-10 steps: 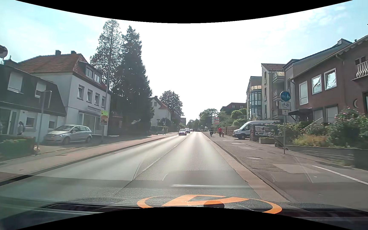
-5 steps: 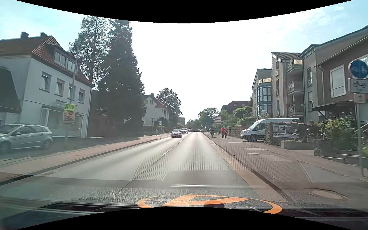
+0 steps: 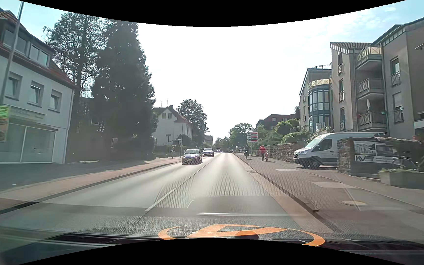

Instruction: Follow the waypoints while adhering to traffic rules and regulations

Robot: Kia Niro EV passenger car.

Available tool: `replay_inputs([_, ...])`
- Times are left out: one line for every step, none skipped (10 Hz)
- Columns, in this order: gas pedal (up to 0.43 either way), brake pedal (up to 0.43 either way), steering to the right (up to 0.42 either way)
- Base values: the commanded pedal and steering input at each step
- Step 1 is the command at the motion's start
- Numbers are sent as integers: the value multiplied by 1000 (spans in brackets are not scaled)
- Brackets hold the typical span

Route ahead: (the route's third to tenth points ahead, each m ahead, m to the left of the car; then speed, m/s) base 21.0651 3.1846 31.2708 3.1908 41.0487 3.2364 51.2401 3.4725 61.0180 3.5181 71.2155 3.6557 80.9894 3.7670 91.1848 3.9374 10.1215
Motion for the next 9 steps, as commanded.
replay_inputs([118,0,2])
replay_inputs([118,0,2])
replay_inputs([118,0,2])
replay_inputs([118,0,2])
replay_inputs([118,0,2])
replay_inputs([118,0,3])
replay_inputs([118,0,2])
replay_inputs([118,0,3])
replay_inputs([118,0,3])
